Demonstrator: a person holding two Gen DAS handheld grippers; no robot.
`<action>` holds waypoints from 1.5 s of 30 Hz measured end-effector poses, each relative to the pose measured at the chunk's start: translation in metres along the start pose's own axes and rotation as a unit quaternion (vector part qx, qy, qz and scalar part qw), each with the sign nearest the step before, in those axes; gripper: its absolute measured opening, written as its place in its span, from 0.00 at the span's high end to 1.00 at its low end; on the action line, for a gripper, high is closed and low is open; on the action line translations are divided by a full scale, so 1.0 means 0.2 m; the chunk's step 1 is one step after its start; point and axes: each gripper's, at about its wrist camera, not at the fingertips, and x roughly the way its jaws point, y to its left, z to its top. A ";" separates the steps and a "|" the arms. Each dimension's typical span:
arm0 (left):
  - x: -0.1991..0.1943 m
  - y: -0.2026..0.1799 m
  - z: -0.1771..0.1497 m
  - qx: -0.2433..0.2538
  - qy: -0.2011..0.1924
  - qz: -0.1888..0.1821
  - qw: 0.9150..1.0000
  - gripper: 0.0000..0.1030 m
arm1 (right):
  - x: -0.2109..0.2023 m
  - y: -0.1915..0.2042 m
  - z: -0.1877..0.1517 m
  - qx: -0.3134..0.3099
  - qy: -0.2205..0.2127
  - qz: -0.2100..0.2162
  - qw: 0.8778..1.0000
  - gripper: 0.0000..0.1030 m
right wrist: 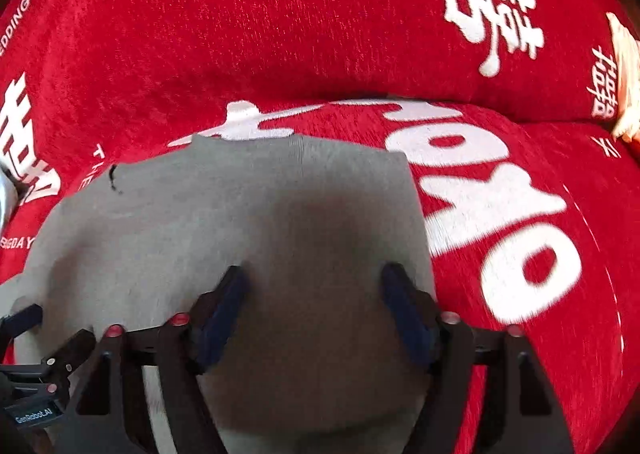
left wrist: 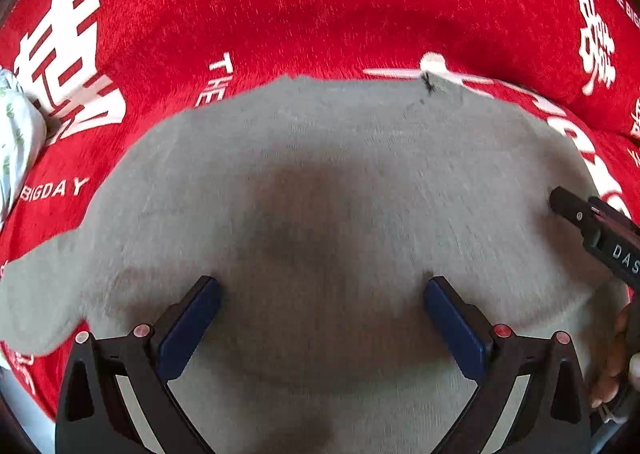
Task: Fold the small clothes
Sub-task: 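Lay the sleeve on the sweater body and open the right tool, then move the left tool toward the cuff of the other sleeve, then close the left tool on the grey sleeve cuff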
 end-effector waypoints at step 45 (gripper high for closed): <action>-0.29 1.90 -0.78 -0.475 -0.026 0.150 0.867 0.01 | -0.36 0.56 -0.56 -0.126 -0.044 0.031 0.991 0.17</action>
